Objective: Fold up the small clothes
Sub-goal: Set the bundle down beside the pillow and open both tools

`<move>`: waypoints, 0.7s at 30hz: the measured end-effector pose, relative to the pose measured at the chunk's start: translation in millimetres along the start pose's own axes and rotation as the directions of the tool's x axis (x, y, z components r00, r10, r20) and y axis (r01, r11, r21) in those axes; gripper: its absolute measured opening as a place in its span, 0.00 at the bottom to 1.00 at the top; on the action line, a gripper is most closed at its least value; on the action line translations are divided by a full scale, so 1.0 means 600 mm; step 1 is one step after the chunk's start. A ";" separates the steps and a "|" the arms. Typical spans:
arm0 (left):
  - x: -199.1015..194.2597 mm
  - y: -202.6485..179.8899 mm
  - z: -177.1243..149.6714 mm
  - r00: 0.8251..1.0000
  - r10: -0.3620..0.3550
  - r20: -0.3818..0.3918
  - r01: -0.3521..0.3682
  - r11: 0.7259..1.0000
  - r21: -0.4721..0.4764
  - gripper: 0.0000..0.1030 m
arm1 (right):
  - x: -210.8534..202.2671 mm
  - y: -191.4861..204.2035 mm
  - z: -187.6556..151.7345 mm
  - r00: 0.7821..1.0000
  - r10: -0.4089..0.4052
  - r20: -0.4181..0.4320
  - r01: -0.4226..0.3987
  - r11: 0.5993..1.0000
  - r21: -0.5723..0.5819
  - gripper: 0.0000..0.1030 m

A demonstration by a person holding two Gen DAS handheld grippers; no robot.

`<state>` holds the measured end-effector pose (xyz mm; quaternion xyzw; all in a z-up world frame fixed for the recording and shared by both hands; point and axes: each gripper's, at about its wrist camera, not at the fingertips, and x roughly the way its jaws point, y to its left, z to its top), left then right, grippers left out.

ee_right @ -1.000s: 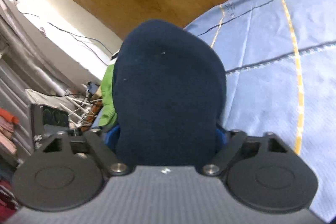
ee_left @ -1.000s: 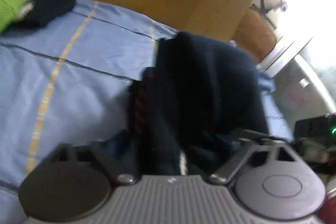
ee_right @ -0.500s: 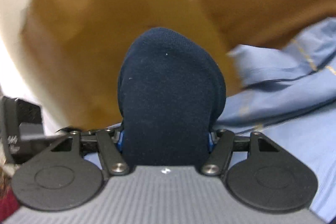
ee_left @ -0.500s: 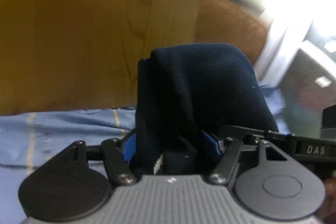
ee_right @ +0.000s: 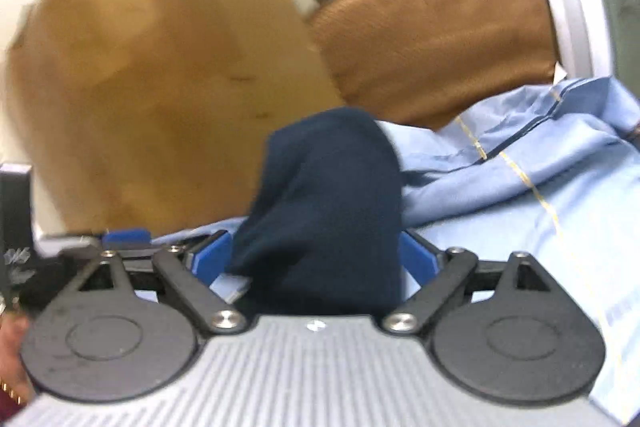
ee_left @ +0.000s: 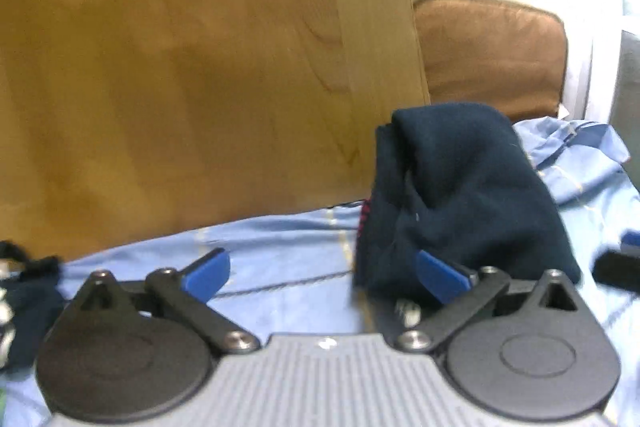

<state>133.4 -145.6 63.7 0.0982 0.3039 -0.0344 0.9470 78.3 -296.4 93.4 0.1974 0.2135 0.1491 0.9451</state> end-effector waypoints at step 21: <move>-0.255 0.042 -0.124 0.995 0.011 0.102 -0.007 0.999 -0.041 1.00 | -0.174 0.163 -0.184 1.000 0.002 0.021 -0.004 0.994 0.112 1.00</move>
